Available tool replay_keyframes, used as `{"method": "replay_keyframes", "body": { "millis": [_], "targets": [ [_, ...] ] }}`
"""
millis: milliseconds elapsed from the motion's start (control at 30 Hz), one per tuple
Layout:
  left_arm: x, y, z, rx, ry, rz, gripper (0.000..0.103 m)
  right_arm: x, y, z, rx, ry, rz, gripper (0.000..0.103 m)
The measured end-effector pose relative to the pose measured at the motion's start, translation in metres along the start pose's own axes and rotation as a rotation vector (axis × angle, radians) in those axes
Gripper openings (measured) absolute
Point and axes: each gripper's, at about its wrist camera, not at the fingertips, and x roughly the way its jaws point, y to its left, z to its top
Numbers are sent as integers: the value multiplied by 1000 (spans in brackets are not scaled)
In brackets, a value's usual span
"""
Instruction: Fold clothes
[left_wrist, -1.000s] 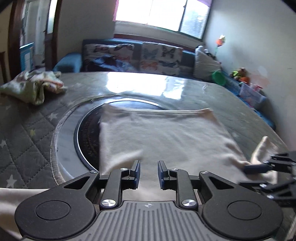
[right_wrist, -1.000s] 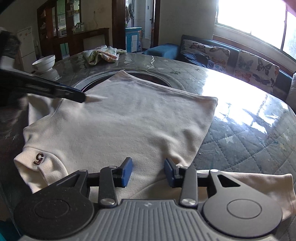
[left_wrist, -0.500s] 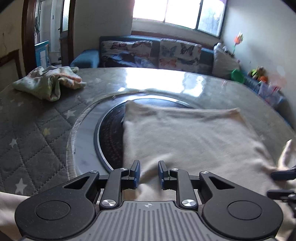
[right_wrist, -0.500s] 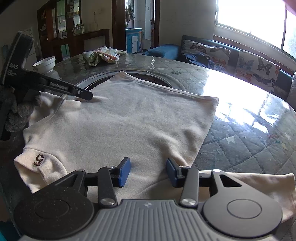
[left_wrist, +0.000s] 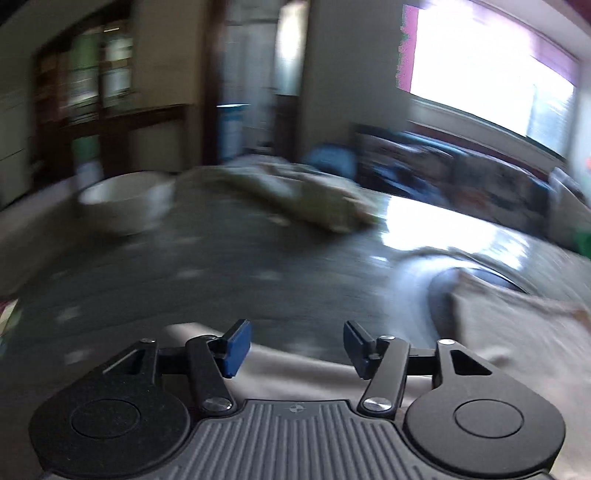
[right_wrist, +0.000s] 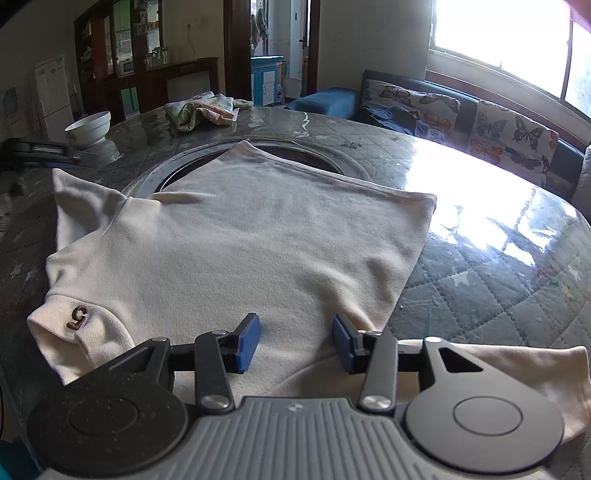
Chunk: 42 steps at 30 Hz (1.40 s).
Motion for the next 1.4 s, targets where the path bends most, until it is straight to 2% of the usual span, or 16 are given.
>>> {"method": "replay_keyframes", "body": {
  "millis": [67,267,300,367,433,500,567,667,700,767,933,1033,1100,1167,1267,1400],
  "targets": [
    [0,18,2,-64,20,27,72,0,0,0,0,0,-1,45],
    [14,39,5,-192,88,15,67,0,1,1,-2,1,-5,45],
    [17,41,6,-208,95,6,62,0,1,1,-1,2,-6,45],
    [22,44,7,-238,114,-14,30,0,2,1,-1,2,-8,45],
    [30,45,9,-257,127,-37,9,0,3,1,0,2,-10,45],
    [30,43,14,-244,104,-60,4,0,3,1,-1,3,-11,45],
    [25,41,20,-223,60,-92,4,0,3,1,-3,4,-11,45],
    [3,42,31,-226,-56,-197,4,0,3,1,-2,5,-13,45],
    [-2,44,32,-226,-83,-214,4,0,3,1,-3,5,-12,45],
    [-4,46,30,-201,-97,-195,4,0,3,1,-4,5,-12,45],
    [22,59,4,-146,46,-19,8,0,3,1,-7,4,-10,46],
    [25,62,-4,-148,64,57,18,1,3,2,-11,5,-11,46],
    [23,60,-5,-149,61,90,19,1,3,2,-11,7,-12,46],
    [16,55,-4,-135,48,80,19,1,4,2,-12,8,-13,47],
    [5,38,0,-68,34,-2,19,1,4,3,-13,9,-14,48],
    [12,9,-2,40,61,-76,19,2,6,4,-18,9,-19,49]
  ]
}}
